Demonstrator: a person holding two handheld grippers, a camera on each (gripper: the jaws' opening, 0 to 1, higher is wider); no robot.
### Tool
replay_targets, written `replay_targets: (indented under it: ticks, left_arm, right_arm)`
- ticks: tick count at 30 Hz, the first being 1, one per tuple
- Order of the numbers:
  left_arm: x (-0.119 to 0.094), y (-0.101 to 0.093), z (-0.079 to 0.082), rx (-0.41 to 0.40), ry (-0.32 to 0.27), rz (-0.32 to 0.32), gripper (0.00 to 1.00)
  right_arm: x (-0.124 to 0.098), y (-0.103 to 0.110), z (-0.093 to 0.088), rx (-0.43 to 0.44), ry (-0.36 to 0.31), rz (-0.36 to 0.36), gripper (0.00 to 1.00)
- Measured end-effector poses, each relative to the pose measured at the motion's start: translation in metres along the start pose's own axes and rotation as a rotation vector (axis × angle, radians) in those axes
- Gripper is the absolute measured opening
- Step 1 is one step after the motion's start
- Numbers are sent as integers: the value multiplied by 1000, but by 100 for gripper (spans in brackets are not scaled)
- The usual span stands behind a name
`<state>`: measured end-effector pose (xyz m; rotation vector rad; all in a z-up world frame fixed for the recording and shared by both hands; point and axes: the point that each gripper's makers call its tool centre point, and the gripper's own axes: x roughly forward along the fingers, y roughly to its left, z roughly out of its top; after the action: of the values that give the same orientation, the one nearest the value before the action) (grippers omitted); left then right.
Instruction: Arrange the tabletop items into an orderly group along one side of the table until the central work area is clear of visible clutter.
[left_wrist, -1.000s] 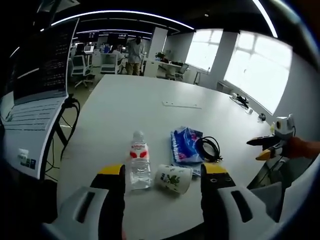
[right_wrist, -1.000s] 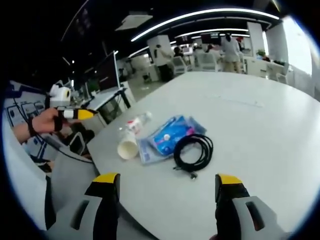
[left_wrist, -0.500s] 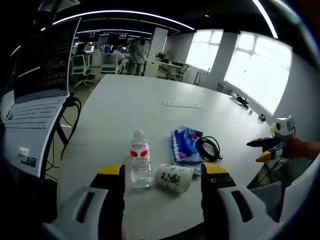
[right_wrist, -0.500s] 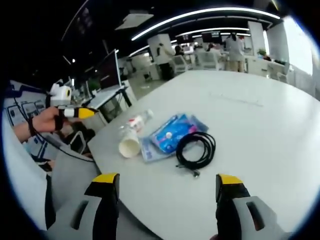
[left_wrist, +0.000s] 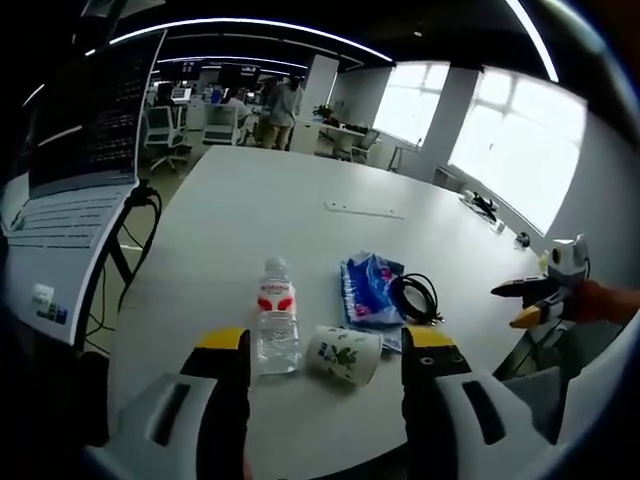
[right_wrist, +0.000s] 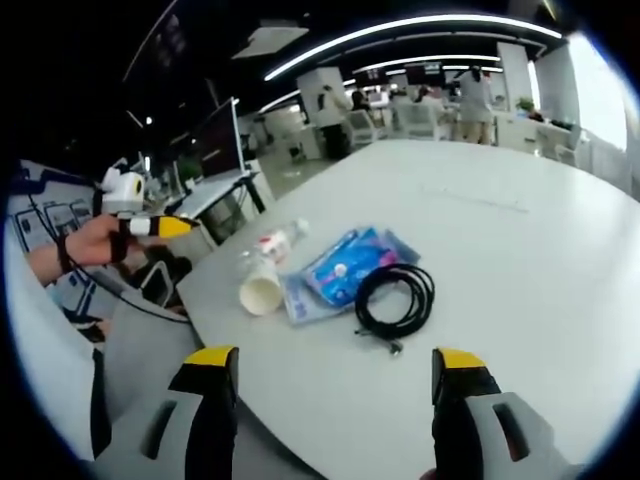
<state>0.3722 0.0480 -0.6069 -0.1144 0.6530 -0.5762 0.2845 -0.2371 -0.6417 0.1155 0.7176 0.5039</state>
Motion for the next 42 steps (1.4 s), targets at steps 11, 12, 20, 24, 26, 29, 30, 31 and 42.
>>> replay_targets:
  ticks: [11, 12, 20, 24, 26, 29, 30, 31, 42]
  left_arm:
    - [4, 6, 2, 4, 8, 3, 61]
    - [5, 7, 3, 5, 10, 3, 61]
    - [14, 14, 7, -43, -1, 6, 59]
    - [20, 17, 7, -46, 12, 0, 58]
    - [26, 21, 4, -53, 20, -2, 57]
    - [35, 26, 1, -67, 36, 3, 56]
    - [38, 27, 1, -69, 42, 5, 56]
    - [41, 28, 1, -69, 47, 6, 56]
    - [64, 44, -2, -114, 76, 29, 55]
  right_arm:
    - [-1, -3, -2, 17, -2, -5, 81]
    - [-2, -2, -2, 21, -3, -5, 81]
    - [-3, -2, -8, 26, 10, -10, 82]
    - [-4, -4, -12, 43, 11, -18, 82]
    - [-4, -4, -14, 45, 13, -21, 82]
    - [-3, -3, -15, 56, 11, -23, 82]
    - [-3, -3, -15, 57, 10, -23, 82]
    - [-2, -3, -15, 57, 12, -23, 83]
    - [-4, -8, -19, 74, 11, -32, 83]
